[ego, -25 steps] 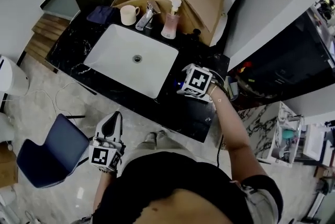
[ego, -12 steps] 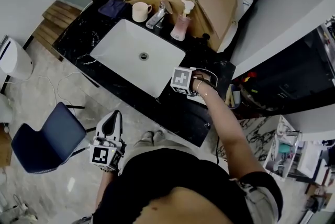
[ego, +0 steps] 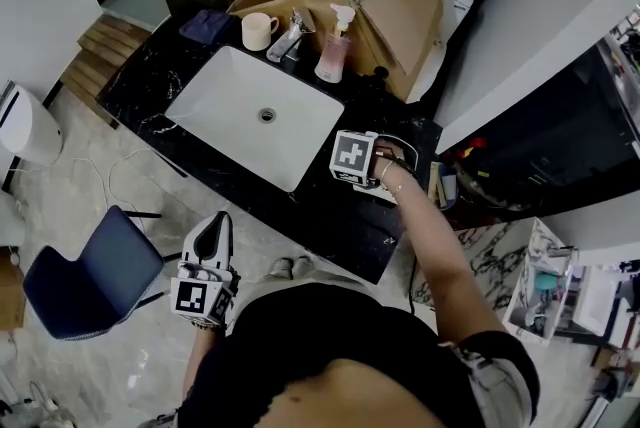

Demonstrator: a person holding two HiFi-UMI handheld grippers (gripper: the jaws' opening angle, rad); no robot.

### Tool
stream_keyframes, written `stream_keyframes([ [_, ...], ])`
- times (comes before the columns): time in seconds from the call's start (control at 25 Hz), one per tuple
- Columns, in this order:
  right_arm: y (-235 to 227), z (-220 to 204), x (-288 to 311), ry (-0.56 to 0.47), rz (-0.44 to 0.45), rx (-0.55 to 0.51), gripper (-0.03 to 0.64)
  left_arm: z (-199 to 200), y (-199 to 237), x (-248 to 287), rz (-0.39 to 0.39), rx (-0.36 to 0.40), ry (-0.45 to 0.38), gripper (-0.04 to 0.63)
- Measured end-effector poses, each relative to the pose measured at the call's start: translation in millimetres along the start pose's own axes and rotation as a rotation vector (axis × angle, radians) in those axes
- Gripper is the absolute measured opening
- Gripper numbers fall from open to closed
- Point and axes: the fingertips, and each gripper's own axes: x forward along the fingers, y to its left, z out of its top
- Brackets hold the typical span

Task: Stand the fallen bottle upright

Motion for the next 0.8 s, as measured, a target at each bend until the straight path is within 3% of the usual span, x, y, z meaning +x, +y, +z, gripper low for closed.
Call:
stream_keyframes([
  [0.16, -5, 7, -35, -0.213, -0.035, 0.056, 0.147, -1, -7, 8, -0.027, 0.005, 0.000, 0.006],
  [0.28, -18, -5, -65, -0.356, -0.097, 0.175, 0.147, -4, -12, 13, -0.054, 0.019, 0.005, 0.006],
  [0.44, -26, -14, -109, -0.650, -0.198, 0.348, 0.146, -7, -22, 22, -0.099, 0.035, 0.019, 0.006],
  [0.52, -29, -20, -126, -0.804, -0.309, 0.434, 0.146, -12, -26, 24, -0.118, 0.043, 0.034, 0.006],
  [0.68, -18, -33, -151, -1.082, -0.614, 0.548, 0.146, -8, -38, 32, -0.154, 0.032, 0.043, 0.006],
  [0.8, -4, -37, -156, -1.249, -0.746, 0.609, 0.146, -7, -43, 37, -0.178, 0.034, 0.046, 0.006],
])
